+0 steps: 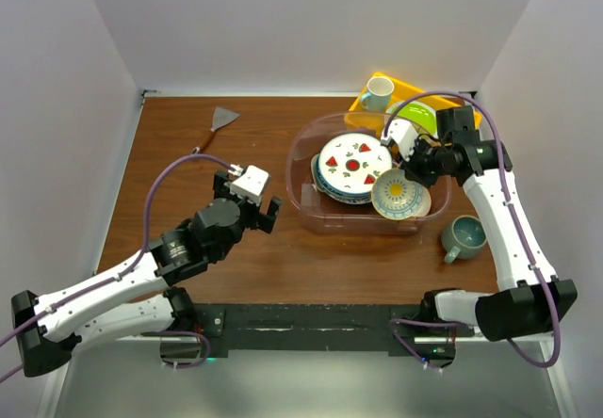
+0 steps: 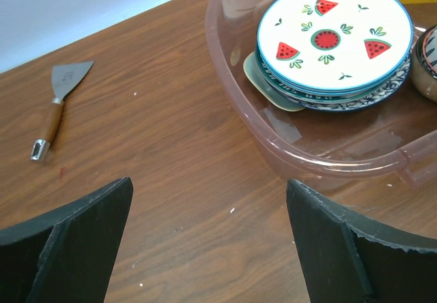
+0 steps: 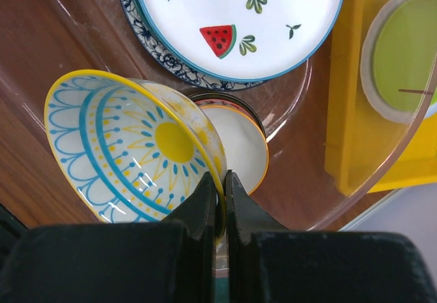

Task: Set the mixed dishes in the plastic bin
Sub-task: Place the bowl in the plastic bin.

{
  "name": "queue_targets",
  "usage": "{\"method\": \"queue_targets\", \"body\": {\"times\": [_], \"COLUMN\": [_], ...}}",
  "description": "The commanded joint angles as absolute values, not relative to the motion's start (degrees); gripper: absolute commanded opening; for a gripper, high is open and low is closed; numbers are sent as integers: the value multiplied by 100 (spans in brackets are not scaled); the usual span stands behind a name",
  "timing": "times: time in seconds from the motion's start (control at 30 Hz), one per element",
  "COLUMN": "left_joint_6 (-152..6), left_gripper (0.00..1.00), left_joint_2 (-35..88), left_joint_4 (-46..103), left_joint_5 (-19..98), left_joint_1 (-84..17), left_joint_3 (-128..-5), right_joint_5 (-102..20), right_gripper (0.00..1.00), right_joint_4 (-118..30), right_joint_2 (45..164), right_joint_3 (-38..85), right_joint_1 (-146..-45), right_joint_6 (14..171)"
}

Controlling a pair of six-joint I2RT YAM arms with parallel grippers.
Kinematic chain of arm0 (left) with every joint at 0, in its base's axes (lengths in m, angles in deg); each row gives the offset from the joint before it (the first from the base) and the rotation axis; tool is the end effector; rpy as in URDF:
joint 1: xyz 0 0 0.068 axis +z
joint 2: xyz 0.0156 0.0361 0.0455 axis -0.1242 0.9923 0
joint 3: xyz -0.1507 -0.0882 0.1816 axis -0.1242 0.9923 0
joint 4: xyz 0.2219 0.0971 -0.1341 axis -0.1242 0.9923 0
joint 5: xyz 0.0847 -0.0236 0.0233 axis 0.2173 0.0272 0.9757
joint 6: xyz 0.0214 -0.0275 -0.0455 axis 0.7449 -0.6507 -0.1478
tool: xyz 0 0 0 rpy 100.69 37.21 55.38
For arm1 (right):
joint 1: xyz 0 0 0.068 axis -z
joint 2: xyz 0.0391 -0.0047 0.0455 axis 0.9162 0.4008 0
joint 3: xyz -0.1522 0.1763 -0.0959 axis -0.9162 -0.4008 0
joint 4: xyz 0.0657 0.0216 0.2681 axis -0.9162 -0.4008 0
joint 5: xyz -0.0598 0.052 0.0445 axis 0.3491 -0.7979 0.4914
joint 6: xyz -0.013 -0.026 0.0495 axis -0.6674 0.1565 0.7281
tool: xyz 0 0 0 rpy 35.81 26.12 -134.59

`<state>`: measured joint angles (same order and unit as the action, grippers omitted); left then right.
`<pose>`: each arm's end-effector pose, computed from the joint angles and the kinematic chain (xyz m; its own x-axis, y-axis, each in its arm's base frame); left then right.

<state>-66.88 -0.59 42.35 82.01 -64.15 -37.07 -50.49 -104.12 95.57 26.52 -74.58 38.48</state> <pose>0.1422 -0.1771 0.2971 -0.1975 0.1678 -0.9658 0.3816 0.9207 0.0819 0.2611 0.0498 0.3431 -0.3138 -0.7543 -0.5766 -0.7964 0.5398 -0.2728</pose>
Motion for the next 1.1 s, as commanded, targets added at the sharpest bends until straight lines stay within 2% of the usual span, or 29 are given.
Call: {"method": "queue_targets", "body": {"times": [0.0, 0.63, 1.07], "left_joint_6": [-6453, -6365, -6373], "left_gripper": [100, 100, 100], "left_joint_2": [-195, -195, -151], "left_joint_4": [4109, 4179, 4188], "left_joint_5": [8361, 8413, 8413], "left_joint_1": [-6391, -6391, -6391], "left_joint_3": [-3640, -3552, -3535], "right_joint_5": [-4963, -5077, -4471], "right_gripper": [0, 0, 0], "right_joint_4": [-10528, -10669, -9887], "right_joint_2": [9583, 9873, 10347], "right_joint_3": [2930, 2834, 2745], "right_joint_1": [-7411, -7375, -7007], "right_joint_6": [3663, 3655, 4428]}}
